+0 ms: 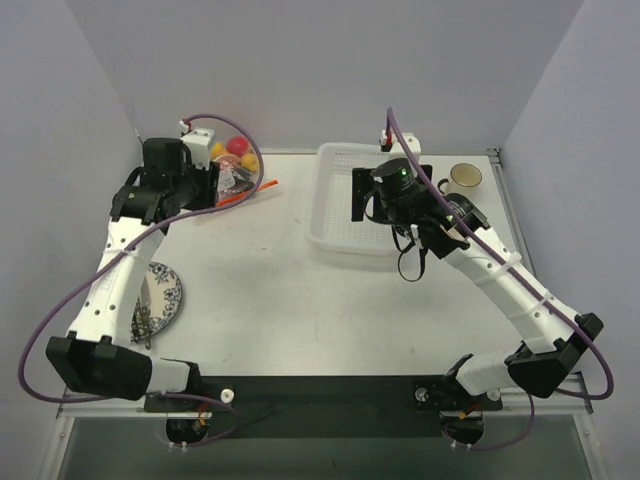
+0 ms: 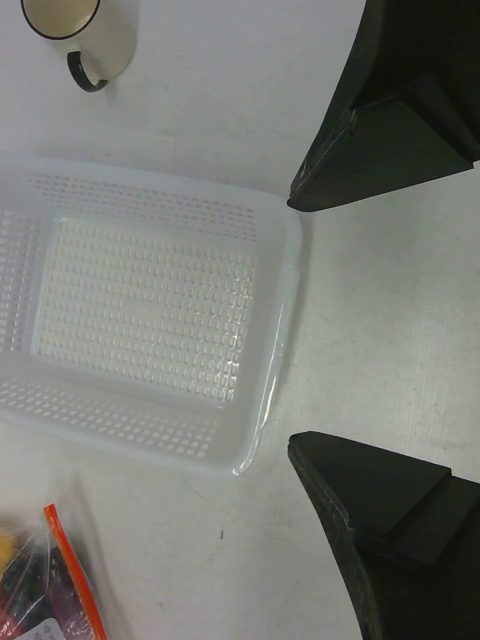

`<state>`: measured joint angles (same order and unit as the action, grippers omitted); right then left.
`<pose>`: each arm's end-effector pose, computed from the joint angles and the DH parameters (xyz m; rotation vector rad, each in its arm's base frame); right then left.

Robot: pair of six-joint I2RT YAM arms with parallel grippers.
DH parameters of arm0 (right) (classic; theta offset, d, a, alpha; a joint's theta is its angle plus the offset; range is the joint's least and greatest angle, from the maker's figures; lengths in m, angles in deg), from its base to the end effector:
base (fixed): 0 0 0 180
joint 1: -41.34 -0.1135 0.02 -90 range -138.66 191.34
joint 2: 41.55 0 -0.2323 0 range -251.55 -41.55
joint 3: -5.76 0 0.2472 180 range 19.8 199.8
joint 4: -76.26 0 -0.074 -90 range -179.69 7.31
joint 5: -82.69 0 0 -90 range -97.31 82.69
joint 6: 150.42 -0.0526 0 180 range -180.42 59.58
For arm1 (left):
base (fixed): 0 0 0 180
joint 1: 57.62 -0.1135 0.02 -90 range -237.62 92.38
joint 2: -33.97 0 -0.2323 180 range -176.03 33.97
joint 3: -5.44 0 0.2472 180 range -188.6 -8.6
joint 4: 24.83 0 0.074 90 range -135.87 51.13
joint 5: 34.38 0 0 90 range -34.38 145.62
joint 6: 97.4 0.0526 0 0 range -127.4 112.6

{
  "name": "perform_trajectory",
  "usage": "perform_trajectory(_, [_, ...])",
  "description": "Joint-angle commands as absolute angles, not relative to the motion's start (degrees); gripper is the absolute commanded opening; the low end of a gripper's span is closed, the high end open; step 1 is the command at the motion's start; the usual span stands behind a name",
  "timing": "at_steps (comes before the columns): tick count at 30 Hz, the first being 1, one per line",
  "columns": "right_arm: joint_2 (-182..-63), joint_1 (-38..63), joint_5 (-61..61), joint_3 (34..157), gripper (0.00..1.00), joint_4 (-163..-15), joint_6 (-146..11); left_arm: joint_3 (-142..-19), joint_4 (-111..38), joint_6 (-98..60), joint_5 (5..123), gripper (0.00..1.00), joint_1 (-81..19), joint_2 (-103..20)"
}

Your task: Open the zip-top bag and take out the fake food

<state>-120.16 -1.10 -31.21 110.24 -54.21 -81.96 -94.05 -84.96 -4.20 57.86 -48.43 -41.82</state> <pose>0.2420 0.1924 0.4001 -0.0880 1.9584 0.3238 0.2871 -0.0485 0.3629 0.2599 2.1926 -0.1013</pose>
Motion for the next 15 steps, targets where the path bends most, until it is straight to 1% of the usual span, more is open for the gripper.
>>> perform_trajectory(1, [-121.5,-1.3,-33.9,110.5,1.00,-53.0,-83.2,-94.9,-79.1,-3.7,52.1,0.55,-49.8,-47.8])
perform_trajectory(2, [-121.8,-1.4,-34.5,110.3,1.00,-53.0,-83.2,-94.6,-76.8,-3.2,51.6,0.56,-50.0,-48.8])
perform_trajectory(4, [-122.8,-1.3,-35.0,110.2,1.00,-53.0,-83.4,-94.1,-74.7,-1.7,51.3,0.62,-50.2,-52.7])
perform_trajectory(5, [-123.4,-1.3,-35.6,110.2,1.00,-53.0,-83.6,-94.6,-73.9,-1.1,51.2,0.64,-50.2,-54.4])
perform_trajectory(8, [-125.4,-1.1,-36.7,110.2,1.00,-53.0,-84.8,-99.0,-73.7,0.6,46.9,0.65,-50.2,-62.6])
perform_trajectory(9, [-126.1,-0.9,-36.7,110.4,1.00,-53.1,-84.8,-103.3,-74.3,1.2,46.1,0.66,-50.3,-67.2])
perform_trajectory(10, [-127.8,-0.6,-36.7,110.5,1.00,-53.1,-84.8,-105.1,-74.8,0.9,45.5,0.66,-50.7,-69.4])
perform_trajectory(15, [-132.6,0.6,-34.3,111.8,1.00,-54.0,-84.6,-112.7,-74.6,-2.3,50.7,0.71,-56.2,-76.8])
